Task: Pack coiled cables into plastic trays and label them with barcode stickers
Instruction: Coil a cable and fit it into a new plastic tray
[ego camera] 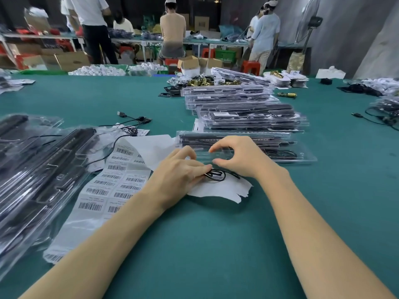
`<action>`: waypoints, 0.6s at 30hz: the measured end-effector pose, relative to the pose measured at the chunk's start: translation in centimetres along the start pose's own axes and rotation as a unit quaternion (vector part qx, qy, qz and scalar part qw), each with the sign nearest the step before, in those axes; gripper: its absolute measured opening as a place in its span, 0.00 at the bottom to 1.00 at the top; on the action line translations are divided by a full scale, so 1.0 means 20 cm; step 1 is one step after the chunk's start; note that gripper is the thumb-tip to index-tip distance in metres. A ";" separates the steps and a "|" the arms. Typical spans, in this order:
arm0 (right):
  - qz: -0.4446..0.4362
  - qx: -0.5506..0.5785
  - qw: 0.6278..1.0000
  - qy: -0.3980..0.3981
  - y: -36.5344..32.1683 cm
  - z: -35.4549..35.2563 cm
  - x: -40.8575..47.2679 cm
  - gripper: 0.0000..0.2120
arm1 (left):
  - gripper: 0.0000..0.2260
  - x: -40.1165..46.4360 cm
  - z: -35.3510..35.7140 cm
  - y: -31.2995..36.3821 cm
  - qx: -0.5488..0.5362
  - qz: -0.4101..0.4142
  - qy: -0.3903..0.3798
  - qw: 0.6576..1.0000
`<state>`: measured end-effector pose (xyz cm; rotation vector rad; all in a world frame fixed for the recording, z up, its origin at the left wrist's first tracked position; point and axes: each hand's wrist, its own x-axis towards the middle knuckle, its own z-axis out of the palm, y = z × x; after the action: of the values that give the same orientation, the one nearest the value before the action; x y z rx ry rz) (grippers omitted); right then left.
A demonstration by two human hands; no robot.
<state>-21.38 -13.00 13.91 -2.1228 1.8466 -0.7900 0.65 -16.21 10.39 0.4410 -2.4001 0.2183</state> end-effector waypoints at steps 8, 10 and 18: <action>-0.002 -0.100 0.985 -0.140 -0.05 -0.09 0.13 0.16 | 0.07 0.00 -0.02 0.00 0.013 -0.021 0.021 0.999; 0.003 -0.093 0.982 -0.162 -0.06 -0.12 0.16 0.15 | 0.07 0.01 -0.02 0.00 0.026 -0.024 0.022 0.999; 0.003 -0.077 0.989 -0.129 -0.07 -0.10 0.16 0.13 | 0.03 0.04 -0.03 0.00 0.055 -0.042 0.070 0.995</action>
<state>-20.99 -15.49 17.11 -2.1890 1.8241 -0.3585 0.50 -16.23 11.37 0.5574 -2.2355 0.3329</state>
